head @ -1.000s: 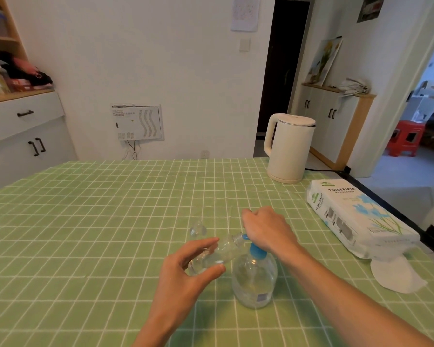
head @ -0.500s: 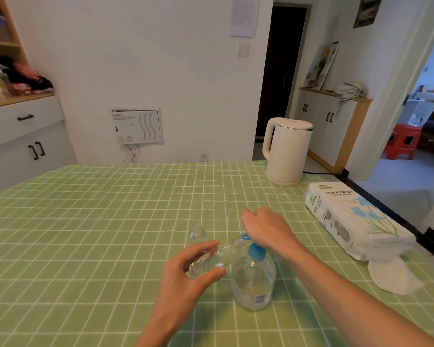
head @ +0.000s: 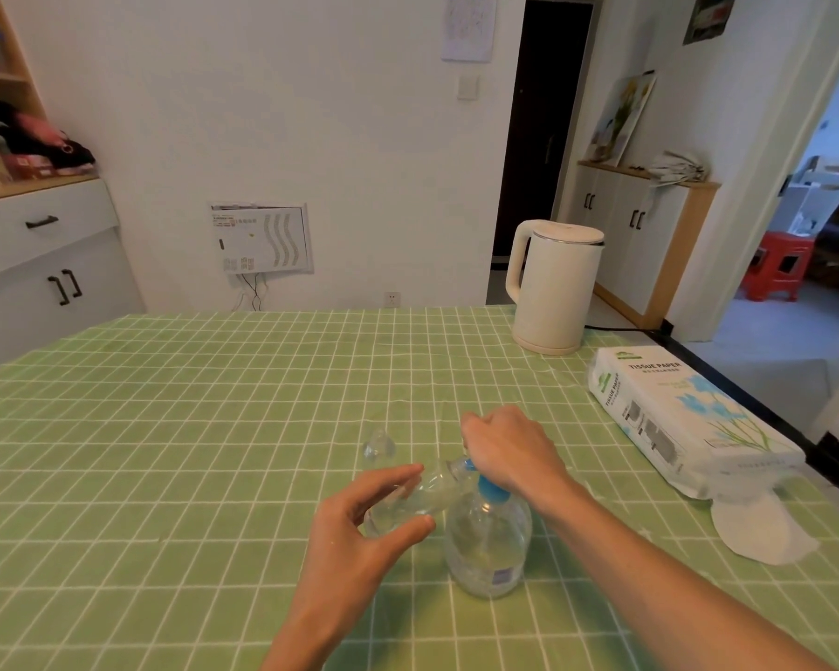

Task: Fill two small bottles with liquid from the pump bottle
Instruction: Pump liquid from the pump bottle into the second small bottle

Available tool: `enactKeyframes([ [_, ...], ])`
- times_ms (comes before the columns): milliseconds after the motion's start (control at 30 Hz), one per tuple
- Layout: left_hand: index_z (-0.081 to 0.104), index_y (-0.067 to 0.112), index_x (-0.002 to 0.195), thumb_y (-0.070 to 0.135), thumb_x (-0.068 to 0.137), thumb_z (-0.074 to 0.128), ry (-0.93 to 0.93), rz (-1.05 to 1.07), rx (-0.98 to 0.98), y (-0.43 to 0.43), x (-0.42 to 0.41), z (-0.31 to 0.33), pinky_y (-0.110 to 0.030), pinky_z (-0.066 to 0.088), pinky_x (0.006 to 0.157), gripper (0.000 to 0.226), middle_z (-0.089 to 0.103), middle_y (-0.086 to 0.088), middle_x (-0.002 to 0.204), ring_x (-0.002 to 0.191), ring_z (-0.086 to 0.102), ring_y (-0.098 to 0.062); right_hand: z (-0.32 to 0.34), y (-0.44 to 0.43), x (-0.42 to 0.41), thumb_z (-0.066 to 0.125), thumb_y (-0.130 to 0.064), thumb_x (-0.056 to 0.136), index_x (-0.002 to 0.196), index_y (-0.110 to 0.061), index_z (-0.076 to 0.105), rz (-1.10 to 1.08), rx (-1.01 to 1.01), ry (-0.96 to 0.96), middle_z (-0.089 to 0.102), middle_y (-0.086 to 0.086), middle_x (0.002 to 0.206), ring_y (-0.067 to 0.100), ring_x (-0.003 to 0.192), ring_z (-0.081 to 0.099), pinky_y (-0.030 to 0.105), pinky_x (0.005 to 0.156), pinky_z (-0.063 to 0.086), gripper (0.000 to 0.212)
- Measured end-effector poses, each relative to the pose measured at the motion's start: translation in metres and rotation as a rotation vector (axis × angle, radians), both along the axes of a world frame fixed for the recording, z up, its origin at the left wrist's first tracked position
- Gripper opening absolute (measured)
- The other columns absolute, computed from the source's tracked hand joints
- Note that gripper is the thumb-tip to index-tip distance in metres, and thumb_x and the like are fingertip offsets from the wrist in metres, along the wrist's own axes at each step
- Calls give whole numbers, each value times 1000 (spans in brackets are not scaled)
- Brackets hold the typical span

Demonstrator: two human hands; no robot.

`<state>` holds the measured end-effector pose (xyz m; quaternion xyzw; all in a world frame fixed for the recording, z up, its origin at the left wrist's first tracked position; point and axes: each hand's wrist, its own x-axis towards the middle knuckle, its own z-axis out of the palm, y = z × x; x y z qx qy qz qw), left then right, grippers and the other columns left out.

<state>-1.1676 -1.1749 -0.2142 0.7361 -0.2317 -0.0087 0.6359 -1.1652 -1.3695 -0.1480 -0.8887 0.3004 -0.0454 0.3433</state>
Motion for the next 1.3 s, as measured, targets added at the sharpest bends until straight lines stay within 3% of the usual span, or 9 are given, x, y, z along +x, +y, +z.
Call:
enactKeyframes([
  [133,76,50,114,31,70,91,-5,-5,-15,-2,-2,3,-38,51,108,50,79,23,117,117,70,2,1,1,-2,44,-41,99,70,-21,43,-3,-10,2,46,-2,70,19,60,39,35,63,32,35],
  [300,78,49,111,11,75,94,-9,-22,-25,1,0,3,-33,52,105,55,80,19,114,115,72,0,15,-1,-3,44,-42,100,71,-21,43,24,-19,-4,51,0,75,21,64,45,37,69,36,36],
  [433,77,52,110,23,70,94,-18,-11,-29,1,2,4,-25,51,100,52,80,21,113,113,72,1,18,0,-3,44,-44,102,70,-21,43,42,-66,-7,49,-1,70,19,60,43,37,70,37,39],
  [633,77,55,109,13,73,95,-11,-18,-8,0,5,-1,-25,50,101,58,80,23,113,114,71,2,9,0,-1,45,-39,99,69,-21,41,0,-40,-32,48,0,71,20,61,41,34,58,30,36],
  [767,77,53,109,24,68,93,-5,-21,-8,-2,5,-3,-24,50,101,53,80,22,113,114,72,2,2,2,-3,48,-37,98,69,-21,43,-1,-35,-10,49,0,71,23,64,44,34,59,31,33],
  [867,77,53,110,22,69,93,-14,-34,-6,-3,3,-2,-24,50,101,54,80,21,113,114,72,2,1,2,-3,47,-39,99,72,-22,42,5,-31,-17,46,0,71,24,66,42,34,61,31,32],
  [1000,77,54,109,29,66,91,-21,-36,-5,-4,2,1,-22,51,100,52,80,21,112,113,72,2,3,2,-4,45,-40,100,81,-20,48,11,-41,-9,51,4,82,26,76,47,37,71,37,28],
  [1133,76,55,109,43,61,89,-25,-17,-25,-3,0,4,-21,50,99,51,80,23,112,113,72,3,10,0,-4,45,-41,100,73,-21,43,33,-34,3,53,4,81,26,74,48,37,74,38,34],
  [1300,76,55,109,14,73,95,-41,-27,-12,-1,3,3,-23,50,101,58,80,22,114,115,71,2,19,-1,-3,44,-43,102,69,-21,42,58,-112,17,51,1,74,24,70,46,37,74,39,40],
])
